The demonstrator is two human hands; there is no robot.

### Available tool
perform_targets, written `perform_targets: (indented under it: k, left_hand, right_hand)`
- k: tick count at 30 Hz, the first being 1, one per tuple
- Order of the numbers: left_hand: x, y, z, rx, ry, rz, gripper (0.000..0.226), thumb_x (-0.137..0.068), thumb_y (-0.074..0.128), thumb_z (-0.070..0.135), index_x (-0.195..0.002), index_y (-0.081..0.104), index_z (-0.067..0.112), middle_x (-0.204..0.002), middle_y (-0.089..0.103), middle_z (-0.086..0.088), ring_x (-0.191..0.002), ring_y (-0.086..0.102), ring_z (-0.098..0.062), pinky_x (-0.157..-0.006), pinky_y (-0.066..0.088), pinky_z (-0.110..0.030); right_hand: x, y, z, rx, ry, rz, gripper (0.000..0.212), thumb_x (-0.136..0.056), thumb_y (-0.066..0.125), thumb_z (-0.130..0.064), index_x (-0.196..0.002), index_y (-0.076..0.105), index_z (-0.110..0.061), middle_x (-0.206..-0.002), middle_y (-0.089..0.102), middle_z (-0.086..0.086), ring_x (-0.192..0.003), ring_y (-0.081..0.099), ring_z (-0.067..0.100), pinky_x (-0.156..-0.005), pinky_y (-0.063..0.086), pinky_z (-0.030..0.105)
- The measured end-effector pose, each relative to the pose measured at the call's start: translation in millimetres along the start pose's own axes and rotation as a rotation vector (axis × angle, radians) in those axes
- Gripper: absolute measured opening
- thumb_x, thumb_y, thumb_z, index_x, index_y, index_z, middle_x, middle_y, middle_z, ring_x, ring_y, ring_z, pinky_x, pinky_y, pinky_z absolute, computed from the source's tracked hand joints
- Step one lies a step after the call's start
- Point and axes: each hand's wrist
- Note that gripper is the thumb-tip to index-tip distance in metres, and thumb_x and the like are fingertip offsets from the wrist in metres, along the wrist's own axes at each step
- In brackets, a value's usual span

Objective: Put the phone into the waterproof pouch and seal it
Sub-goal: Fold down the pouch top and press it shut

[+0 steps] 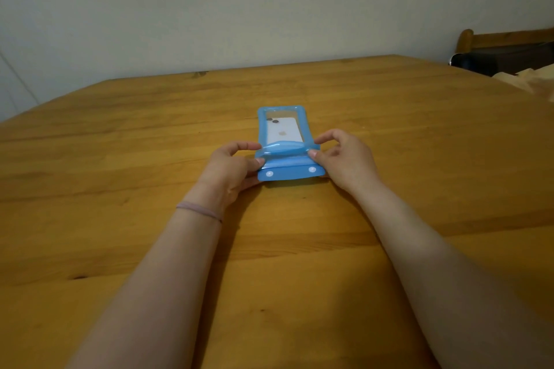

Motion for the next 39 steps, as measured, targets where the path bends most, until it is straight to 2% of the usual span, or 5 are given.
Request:
perform_targets:
  k: [5,9,15,23,39]
  left_hand:
    - [0.8,2.2,-0.2,0.001,0.010,0.001,0.023,-0.086,0.060,-0.007,-0.084,0.062,0.016,-0.083,0.064,-0.012,-0.068,0.064,-0.018,-0.049,0.058,-0.021]
    - [1.4,3.2,-0.3,0.000,0.017,-0.005,0.024,-0.088,0.057,-0.008,-0.082,0.063,0.014,-0.081,0.064,-0.013,-0.067,0.064,-0.019,-0.053,0.059,-0.022]
    - [1.6,2.1,-1.1,-0.018,0.009,-0.018,0.027,-0.093,0.048,-0.008,-0.080,0.062,0.012,-0.079,0.062,-0.011,-0.066,0.062,-0.018,-0.049,0.056,-0.020]
    - [-2.0,3.4,2.4,0.095,-0.104,-0.042,0.012,-0.093,0.055,0.009,-0.084,0.062,0.005,-0.080,0.063,-0.014,-0.062,0.065,-0.020,-0.046,0.056,-0.021]
    - [-1.9,6.7,-2.4,0.115,-0.032,-0.057,0.019,-0.085,0.057,-0.012,-0.082,0.063,0.007,-0.083,0.065,-0.015,-0.071,0.065,-0.022,-0.058,0.059,-0.023]
  right_hand:
    - [8.4,6.5,-9.9,0.336,-0.439,0.082,0.031,-0.081,0.063,-0.018,-0.109,0.067,-0.029,-0.106,0.057,-0.002,-0.106,0.047,0.021,-0.090,0.041,0.036]
    - [17.1,14.1,-14.0,0.400,-0.579,-0.050,0.028,-0.084,0.064,-0.037,-0.108,0.070,-0.025,-0.107,0.062,-0.007,-0.108,0.049,0.017,-0.094,0.037,0.040]
    - [18.9,15.9,-17.9,0.461,-0.632,-0.171,0.055,-0.069,0.076,-0.051,-0.114,0.069,-0.019,-0.109,0.063,-0.005,-0.106,0.052,0.017,-0.097,0.037,0.036]
    - [21.3,15.6,-20.4,0.485,-0.703,-0.154,0.033,-0.083,0.069,-0.038,-0.106,0.073,-0.015,-0.104,0.068,0.002,-0.097,0.058,0.024,-0.086,0.046,0.043]
    - [22.5,16.2,-22.2,0.398,-0.678,-0.062,0.014,-0.088,0.063,-0.024,-0.093,0.072,-0.014,-0.095,0.067,0.003,-0.091,0.058,0.025,-0.080,0.045,0.044]
Point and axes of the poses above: each hand's wrist, its own x-axis away from the middle knuckle, its own y-axis out of the palm, z = x × y
